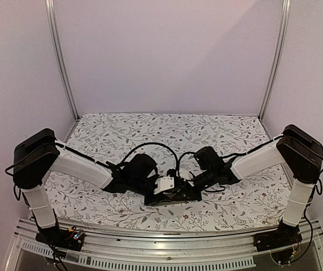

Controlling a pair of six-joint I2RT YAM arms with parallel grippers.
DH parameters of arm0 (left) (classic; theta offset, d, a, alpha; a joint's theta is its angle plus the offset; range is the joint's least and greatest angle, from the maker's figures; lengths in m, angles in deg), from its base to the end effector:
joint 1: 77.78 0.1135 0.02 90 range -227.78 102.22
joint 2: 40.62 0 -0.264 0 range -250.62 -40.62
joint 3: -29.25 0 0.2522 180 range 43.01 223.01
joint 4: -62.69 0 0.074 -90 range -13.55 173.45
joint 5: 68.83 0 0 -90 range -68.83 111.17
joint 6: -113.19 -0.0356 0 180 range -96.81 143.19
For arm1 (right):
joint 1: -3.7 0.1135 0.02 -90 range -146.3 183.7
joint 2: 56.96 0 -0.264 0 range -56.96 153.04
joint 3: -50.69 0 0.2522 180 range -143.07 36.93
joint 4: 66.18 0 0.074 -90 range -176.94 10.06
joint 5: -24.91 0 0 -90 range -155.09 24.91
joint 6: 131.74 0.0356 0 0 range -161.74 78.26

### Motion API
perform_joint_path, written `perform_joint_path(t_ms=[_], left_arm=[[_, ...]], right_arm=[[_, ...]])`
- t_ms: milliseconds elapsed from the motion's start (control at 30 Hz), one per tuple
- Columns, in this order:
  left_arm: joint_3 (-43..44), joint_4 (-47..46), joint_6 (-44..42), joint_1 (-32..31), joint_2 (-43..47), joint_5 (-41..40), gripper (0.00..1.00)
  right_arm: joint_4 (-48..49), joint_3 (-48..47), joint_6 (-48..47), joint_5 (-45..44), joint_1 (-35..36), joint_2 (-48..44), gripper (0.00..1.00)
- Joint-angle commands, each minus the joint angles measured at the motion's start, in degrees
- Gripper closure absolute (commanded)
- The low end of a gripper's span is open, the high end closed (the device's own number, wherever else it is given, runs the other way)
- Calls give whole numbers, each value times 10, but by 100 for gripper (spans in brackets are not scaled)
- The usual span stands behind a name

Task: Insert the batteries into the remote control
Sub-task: Load the battery cover onto the remote control without the battery cover.

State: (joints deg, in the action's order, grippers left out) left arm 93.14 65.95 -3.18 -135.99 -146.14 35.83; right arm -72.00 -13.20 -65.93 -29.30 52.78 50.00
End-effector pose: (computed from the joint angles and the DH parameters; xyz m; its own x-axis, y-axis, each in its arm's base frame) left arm 0.1799 -0.3073 0.1238 0.0741 0.6961 -0.7141 0.9865 0.0536 0.1546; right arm 0.2128 0.2773 0.1163 -0.0958 -0.6180 -0.7803 -0.9911 -0.0137 0.1325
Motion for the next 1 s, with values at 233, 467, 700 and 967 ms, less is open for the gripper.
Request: perform_joint_path(t_ms=[233,467,700,967], left_arm=[[18,90,11,5,-21,1,64],[-13,66,25,7,14,-7,52],[1,74,33,7,-3,-3,57],[14,77,33,7,-19,-9,68]], right_arm=[[-21,12,-21,-51,15,11,92],[-23,11,-21,-50,15,13,92],[-23,10,-20,-50,15,14,93],[-22,8,-19,-50,15,16,92]])
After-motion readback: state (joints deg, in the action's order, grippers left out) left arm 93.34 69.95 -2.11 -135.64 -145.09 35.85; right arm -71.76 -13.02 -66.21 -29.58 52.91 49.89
